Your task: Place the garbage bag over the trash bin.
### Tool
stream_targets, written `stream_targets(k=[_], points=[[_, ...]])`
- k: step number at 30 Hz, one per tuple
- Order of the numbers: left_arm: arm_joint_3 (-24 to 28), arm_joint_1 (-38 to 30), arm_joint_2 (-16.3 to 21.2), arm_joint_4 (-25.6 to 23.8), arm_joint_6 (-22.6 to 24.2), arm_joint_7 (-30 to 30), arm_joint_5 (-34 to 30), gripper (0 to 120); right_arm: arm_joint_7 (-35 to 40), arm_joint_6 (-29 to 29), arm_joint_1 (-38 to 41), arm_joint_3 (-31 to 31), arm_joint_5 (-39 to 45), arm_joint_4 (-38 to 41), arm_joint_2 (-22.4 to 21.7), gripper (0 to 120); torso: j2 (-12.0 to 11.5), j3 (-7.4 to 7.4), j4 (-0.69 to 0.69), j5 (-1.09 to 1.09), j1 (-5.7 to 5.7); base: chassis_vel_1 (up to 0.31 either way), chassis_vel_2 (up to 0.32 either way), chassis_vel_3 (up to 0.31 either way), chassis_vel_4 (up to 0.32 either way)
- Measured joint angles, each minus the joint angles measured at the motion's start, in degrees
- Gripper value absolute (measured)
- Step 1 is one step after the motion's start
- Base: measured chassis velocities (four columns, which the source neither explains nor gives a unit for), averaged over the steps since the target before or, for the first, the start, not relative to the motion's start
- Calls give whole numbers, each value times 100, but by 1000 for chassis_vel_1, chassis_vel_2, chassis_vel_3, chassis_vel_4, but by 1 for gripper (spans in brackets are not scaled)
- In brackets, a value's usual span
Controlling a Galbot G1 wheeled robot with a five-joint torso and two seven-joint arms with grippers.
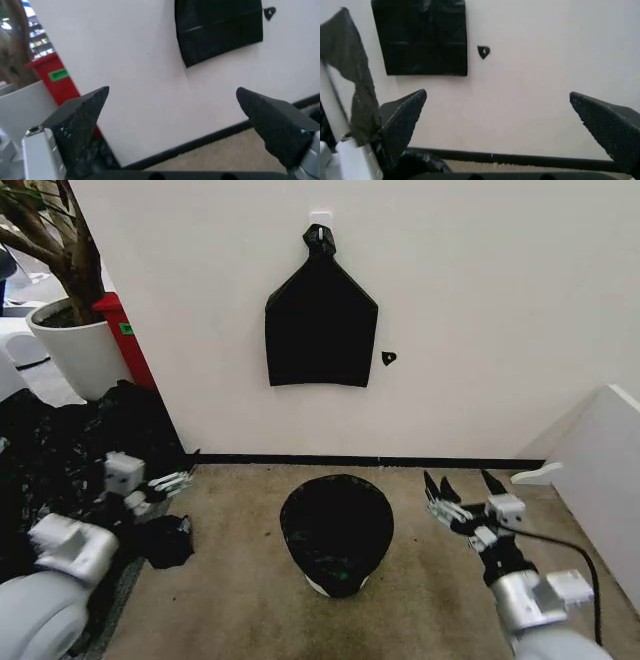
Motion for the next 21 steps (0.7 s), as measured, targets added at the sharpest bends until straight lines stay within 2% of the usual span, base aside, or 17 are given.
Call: stream_targets(k=[2,3,4,8,10,13,21], points=[[-178,322,-400,-188,-117,164,197,100,-67,162,-107,23,-147,8,207,100,0,0,1,0,0,0,0,0,0],[-254,495,-736,-324,-192,271,336,100,-112,254,-154,56,-235,10,367,100,0,0,0,1,0,0,0,0,0],[-254,495,-736,-324,-192,271,336,100,-112,254,-154,56,-235,10,367,100,0,0,0,1,0,0,0,0,0],[-374,893,-1626,-653,-370,492,494,100,-233,440,-322,73,-440,146,812,100,0,0,2,4,0,0,0,0,0],[-427,939,-1850,-680,-440,520,512,100,-397,568,-494,160,-411,216,1017,100,0,1,1,2,0,0,0,0,0],[-439,939,-1914,-681,-484,523,583,100,-544,654,-656,229,-295,272,1117,100,0,1,-2,1,0,0,0,0,0],[-172,841,-2034,-672,-534,397,689,100,-790,815,-932,290,-35,357,1213,100,0,2,-1,2,0,0,0,0,0]])
